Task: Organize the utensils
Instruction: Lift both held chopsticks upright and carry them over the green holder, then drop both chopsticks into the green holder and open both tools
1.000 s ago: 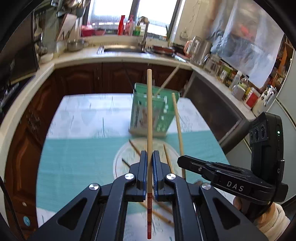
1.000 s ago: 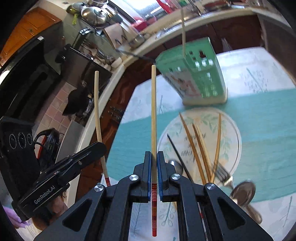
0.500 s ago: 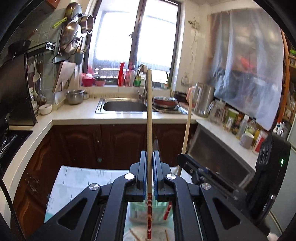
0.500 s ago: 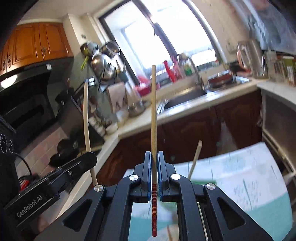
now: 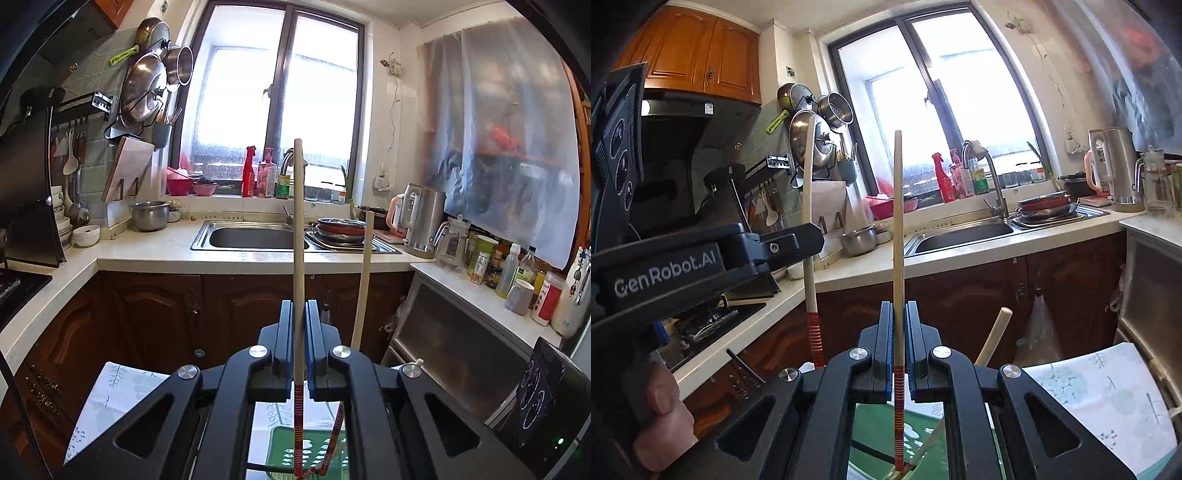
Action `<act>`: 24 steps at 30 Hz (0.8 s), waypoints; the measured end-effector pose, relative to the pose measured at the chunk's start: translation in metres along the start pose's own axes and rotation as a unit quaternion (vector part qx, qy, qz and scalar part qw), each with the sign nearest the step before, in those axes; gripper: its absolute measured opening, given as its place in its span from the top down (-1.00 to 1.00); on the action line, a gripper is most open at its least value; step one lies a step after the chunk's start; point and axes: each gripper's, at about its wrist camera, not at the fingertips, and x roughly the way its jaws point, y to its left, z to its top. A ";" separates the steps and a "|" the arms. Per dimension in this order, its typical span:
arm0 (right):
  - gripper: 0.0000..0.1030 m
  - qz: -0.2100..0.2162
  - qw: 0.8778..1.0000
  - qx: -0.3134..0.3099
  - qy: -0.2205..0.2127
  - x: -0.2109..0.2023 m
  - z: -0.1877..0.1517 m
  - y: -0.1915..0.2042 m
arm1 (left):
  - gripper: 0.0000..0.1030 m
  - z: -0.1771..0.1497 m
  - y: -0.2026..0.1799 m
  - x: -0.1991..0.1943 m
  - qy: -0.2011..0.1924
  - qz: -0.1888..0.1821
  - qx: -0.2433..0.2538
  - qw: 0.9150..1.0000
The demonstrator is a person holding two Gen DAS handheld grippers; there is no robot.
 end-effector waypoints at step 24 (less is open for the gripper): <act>0.26 -0.005 0.996 -0.052 0.075 -0.044 -0.080 -0.013 | 0.10 -0.042 -0.018 -0.033 -0.001 -0.027 0.066 0.997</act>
